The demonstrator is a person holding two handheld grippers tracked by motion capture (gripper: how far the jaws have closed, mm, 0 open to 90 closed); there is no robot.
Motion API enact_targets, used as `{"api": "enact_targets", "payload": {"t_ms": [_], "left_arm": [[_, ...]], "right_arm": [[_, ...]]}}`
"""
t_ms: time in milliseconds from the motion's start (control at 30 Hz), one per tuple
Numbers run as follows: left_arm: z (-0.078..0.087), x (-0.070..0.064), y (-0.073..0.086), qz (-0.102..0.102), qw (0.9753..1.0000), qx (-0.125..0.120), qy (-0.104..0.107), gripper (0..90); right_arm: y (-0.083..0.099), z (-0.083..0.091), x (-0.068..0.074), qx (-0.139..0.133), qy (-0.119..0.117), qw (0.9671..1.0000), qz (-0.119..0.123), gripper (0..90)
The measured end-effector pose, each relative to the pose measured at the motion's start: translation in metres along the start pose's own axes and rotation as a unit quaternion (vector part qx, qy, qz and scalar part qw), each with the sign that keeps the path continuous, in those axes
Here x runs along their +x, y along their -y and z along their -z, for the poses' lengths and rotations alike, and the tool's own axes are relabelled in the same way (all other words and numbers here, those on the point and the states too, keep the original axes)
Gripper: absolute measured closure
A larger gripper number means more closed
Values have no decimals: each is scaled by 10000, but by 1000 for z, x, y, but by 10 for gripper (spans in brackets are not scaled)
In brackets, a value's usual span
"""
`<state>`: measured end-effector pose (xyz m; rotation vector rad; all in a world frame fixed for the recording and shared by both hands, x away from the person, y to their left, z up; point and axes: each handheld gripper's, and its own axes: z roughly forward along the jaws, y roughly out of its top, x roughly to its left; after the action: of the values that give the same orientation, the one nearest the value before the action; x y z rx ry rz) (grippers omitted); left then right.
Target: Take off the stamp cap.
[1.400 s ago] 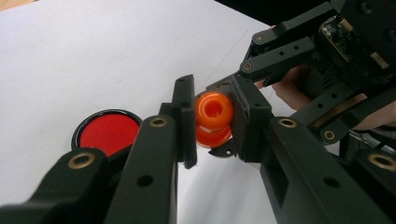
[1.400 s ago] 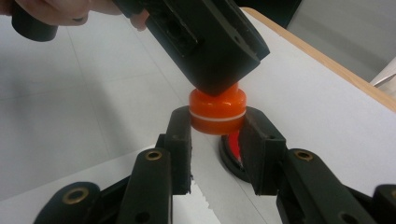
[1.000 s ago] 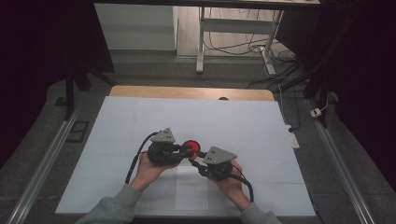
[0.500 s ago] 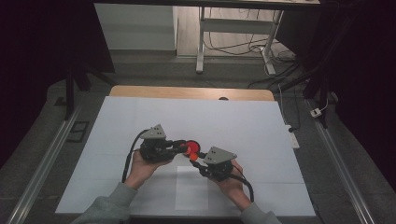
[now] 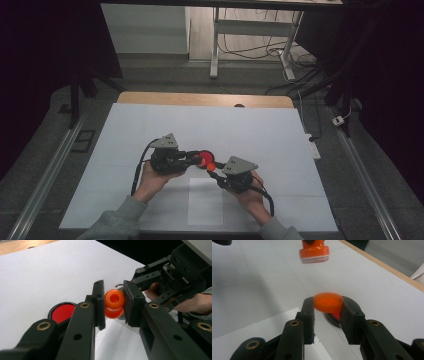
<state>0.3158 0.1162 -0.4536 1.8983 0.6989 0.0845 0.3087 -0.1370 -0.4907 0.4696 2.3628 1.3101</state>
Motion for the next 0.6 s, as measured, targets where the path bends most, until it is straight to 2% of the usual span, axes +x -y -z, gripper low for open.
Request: {"api": "enact_targets", "payload": {"t_ms": [600], "left_arm": [[1, -2, 0, -73, 9999, 27, -132, 722]], "right_arm": [[7, 11, -6, -17, 83, 9998, -158, 647]]}}
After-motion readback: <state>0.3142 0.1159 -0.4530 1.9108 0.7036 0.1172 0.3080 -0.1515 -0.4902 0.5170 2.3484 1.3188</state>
